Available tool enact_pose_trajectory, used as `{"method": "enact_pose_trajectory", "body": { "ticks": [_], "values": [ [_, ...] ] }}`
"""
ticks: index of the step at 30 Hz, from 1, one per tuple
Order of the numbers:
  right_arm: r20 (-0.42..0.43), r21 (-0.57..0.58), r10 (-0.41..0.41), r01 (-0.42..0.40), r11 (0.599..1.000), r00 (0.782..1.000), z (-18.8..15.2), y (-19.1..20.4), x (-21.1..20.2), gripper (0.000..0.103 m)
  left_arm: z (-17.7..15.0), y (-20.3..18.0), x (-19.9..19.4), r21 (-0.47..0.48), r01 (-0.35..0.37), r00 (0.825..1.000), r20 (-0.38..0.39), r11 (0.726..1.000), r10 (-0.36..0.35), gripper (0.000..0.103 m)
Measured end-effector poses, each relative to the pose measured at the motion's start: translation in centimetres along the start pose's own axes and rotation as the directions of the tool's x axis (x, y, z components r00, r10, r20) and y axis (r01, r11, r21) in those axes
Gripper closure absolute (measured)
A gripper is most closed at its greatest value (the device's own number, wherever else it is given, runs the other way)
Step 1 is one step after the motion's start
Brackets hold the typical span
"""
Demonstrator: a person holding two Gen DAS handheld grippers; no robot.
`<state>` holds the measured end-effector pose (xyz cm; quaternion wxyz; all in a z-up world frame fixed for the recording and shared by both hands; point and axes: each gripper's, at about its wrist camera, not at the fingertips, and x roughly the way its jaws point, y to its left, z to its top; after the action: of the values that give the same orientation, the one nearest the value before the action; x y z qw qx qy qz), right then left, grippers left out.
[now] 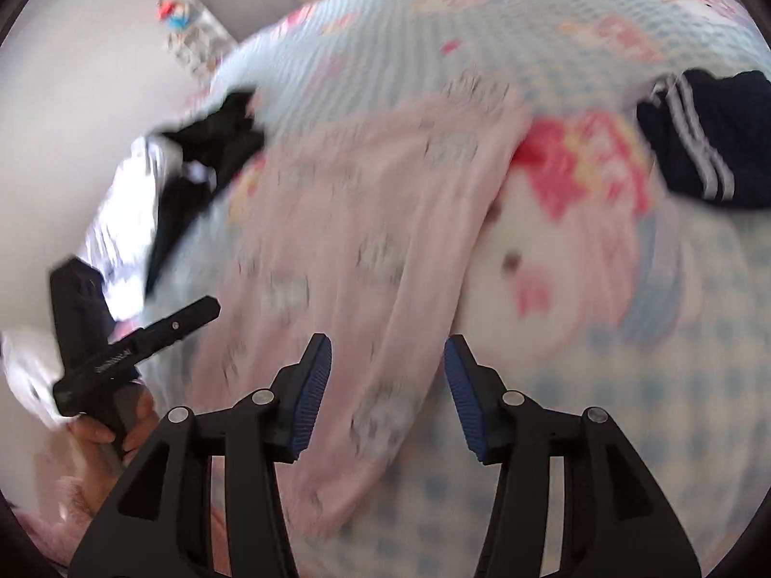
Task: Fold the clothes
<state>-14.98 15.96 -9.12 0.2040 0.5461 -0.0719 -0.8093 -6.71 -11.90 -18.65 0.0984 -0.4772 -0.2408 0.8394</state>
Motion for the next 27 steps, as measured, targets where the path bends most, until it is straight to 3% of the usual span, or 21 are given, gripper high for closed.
{"method": "enact_pose_trajectory", "body": {
  "ticks": [2,3,4,7,9,10,12,13,16,18,20,22,24,27],
  "values": [
    [-0.022,-0.036,0.005,-0.005,0.999,1.0,-2.6,1.5,-0.6,0.052,-1.5,0.4,-0.5,-0.04,-0.014,1.0,-0.007,0.999,0.014,0.042],
    [-0.029,-0.032,0.008,-0.009,0.999,1.0,-3.7,1.7,-0.8,0.05,-2.1,0.5,-1.1,-0.1,-0.002,1.0,0.029,0.995,0.005,0.042],
    [-0.032,-0.019,0.012,-0.013,1.0,0.999,-4.5,1.7,-0.8,0.045,-2.7,0.7,-1.6,-0.126,0.036,0.999,0.031,0.991,-0.032,0.042],
    [-0.053,0.034,0.038,-0.036,0.999,0.998,-7.2,1.3,-0.5,0.044,-4.5,1.6,-1.5,-0.219,0.152,0.988,0.012,0.964,-0.153,0.042],
    [-0.084,0.064,0.106,-0.1,0.993,0.991,-8.6,1.2,0.3,0.049,-5.9,2.4,-2.1,-0.291,0.309,0.95,0.053,0.905,-0.308,0.045],
    [-0.094,0.048,0.156,-0.152,0.987,0.983,-8.9,1.8,0.4,0.059,-6.6,2.8,-2.3,-0.323,0.386,0.921,0.078,0.864,-0.382,0.045],
    [-0.105,0.023,0.213,-0.211,0.977,0.971,-9.2,2.4,0.7,0.06,-6.9,3.3,-2.4,-0.344,0.399,0.915,0.092,0.85,-0.392,0.046],
    [-0.1,0.018,0.199,-0.198,0.98,0.975,-9.0,2.3,0.9,0.062,-7.0,3.3,-2.3,-0.332,0.351,0.935,0.073,0.876,-0.347,0.048],
    [-0.074,0.006,0.196,-0.196,0.98,0.978,-8.7,2.1,0.4,0.071,-7.2,2.7,-1.3,-0.288,0.245,0.966,-0.005,0.926,-0.257,0.058],
    [-0.052,0.0,0.215,-0.216,0.976,0.975,-8.5,2.2,-0.4,0.087,-7.2,1.7,-1.0,-0.245,0.237,0.966,-0.044,0.94,-0.255,0.07],
    [-0.031,-0.006,0.234,-0.235,0.972,0.972,-8.4,2.2,-1.2,0.09,-7.2,0.6,-1.2,-0.201,0.257,0.961,-0.055,0.945,-0.273,0.08],
    [-0.01,-0.013,0.253,-0.253,0.967,0.967,-8.2,2.3,-2.0,0.091,-7.2,-0.3,-2.8,-0.168,0.301,0.951,-0.026,0.939,-0.309,0.081],
    [0.023,-0.025,0.253,-0.252,0.967,0.967,-8.4,2.3,-4.5,0.091,-7.4,-1.3,-3.9,-0.125,0.299,0.952,-0.022,0.946,-0.304,0.081],
    [0.024,-0.041,0.205,-0.204,0.978,0.978,-9.2,2.6,-5.9,0.09,-8.0,-2.6,-4.4,-0.029,0.21,0.974,-0.077,0.977,-0.212,0.078]
  ]
}}
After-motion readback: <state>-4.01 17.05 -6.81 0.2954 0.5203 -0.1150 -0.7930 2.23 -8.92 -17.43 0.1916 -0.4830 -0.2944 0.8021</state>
